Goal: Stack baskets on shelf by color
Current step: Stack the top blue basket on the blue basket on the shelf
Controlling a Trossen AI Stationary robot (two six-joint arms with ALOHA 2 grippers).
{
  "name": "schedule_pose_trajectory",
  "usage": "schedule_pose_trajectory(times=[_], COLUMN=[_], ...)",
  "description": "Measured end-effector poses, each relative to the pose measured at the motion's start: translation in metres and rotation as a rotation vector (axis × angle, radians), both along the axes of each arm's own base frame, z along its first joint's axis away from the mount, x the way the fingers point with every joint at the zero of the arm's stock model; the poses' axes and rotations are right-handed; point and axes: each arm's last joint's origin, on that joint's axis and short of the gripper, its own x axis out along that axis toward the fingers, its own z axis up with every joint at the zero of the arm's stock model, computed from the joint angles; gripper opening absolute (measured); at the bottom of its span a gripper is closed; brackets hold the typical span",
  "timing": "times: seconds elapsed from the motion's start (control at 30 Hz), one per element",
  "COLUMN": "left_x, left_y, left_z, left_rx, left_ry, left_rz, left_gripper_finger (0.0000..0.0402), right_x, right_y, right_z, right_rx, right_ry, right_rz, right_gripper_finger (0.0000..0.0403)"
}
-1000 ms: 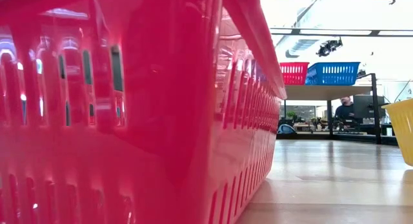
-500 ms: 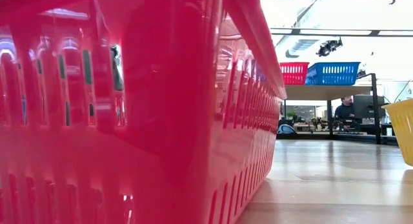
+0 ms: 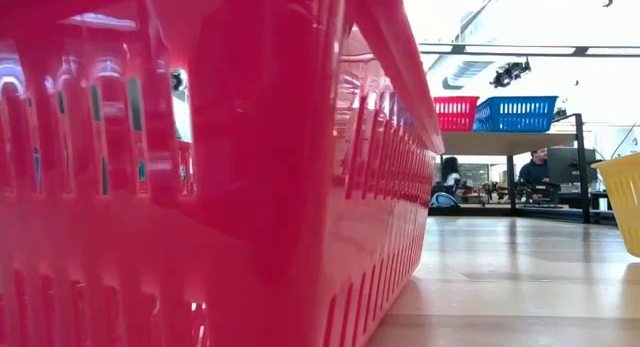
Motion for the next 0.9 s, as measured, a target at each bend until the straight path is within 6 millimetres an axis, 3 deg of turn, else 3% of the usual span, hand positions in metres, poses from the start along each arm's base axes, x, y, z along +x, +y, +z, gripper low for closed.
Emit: schedule_pose_trajectory(times=[0.67, 0.9], left_x=[0.002, 0.004], left_y=[0.002, 0.002], left_z=[0.014, 0.017], left_rx=[-0.028, -0.04], left_ry=[-0.118, -0.146], left_rz=[-0.086, -0.1], left_gripper_finger=[0.0001, 0.0001], right_x=[-0.007, -0.007], right_y=[-0.005, -0.009], right_z=[-0.009, -0.009], right_rx=[0.052, 0.066], right_ry=[0.088, 0.072], right_rz=[-0.155, -0.213], right_gripper_finger=[0.0139, 0.0092])
